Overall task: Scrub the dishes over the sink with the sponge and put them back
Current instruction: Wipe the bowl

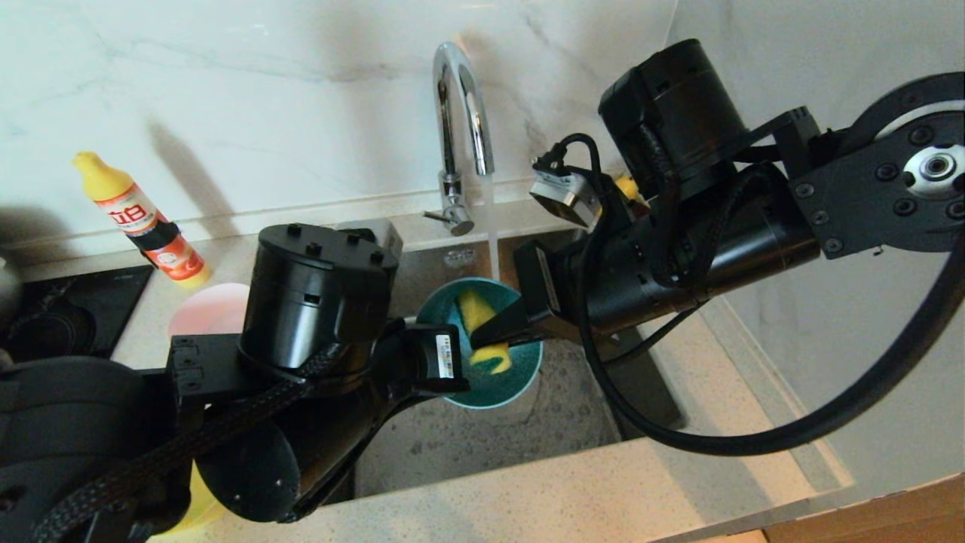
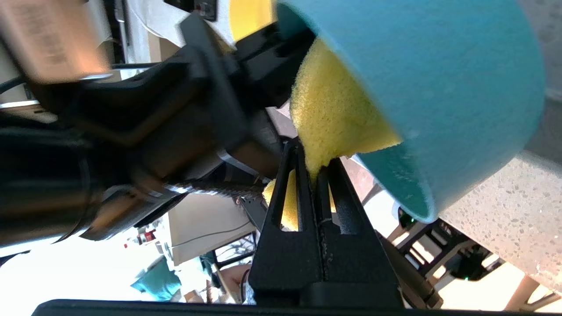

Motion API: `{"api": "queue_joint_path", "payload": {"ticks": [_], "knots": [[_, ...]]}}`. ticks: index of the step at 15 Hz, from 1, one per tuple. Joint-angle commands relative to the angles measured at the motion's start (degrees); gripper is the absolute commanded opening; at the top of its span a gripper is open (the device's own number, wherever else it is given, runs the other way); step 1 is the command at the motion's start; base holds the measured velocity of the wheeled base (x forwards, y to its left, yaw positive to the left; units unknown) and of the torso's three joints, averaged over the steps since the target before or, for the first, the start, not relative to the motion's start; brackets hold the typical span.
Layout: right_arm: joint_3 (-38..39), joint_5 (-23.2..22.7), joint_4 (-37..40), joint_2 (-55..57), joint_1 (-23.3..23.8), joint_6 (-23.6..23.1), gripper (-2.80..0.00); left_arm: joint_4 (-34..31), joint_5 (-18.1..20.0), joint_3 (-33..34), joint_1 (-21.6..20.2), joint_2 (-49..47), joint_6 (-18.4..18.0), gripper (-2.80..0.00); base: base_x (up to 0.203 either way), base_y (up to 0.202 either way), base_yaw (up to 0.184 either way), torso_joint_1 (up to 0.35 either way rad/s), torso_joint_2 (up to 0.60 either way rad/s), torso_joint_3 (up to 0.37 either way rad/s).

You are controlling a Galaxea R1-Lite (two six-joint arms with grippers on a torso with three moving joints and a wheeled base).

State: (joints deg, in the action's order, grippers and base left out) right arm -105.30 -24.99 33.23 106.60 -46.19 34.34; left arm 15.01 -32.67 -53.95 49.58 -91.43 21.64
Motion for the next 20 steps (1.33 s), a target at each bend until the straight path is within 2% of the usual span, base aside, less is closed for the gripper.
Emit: {"api": "queue_joint_path", "payload": {"ticks": [1, 13, 20], "knots": [[0.4, -0.1, 0.4, -0.2, 0.1, 0.3, -2.8, 0.8, -0.2, 0.7, 0.0, 0.1, 0.2, -2.8, 0.0, 0.0, 0.0, 0.0, 0.0, 0.0], [7.8, 0.4, 0.1, -5.3, 1.5, -0.7, -2.8, 1.2, -0.2, 0.2, -0.2, 0.2, 0.2, -2.8, 0.0, 0.0, 0.0, 0.0, 0.0, 0.0], [7.5, 0.3, -0.2, -1.5, -1.0, -0.8, -2.8, 3.2, -0.1, 0.3, -0.4, -0.1, -0.5, -2.8, 0.0, 0.0, 0.0, 0.0, 0.0, 0.0]]}}
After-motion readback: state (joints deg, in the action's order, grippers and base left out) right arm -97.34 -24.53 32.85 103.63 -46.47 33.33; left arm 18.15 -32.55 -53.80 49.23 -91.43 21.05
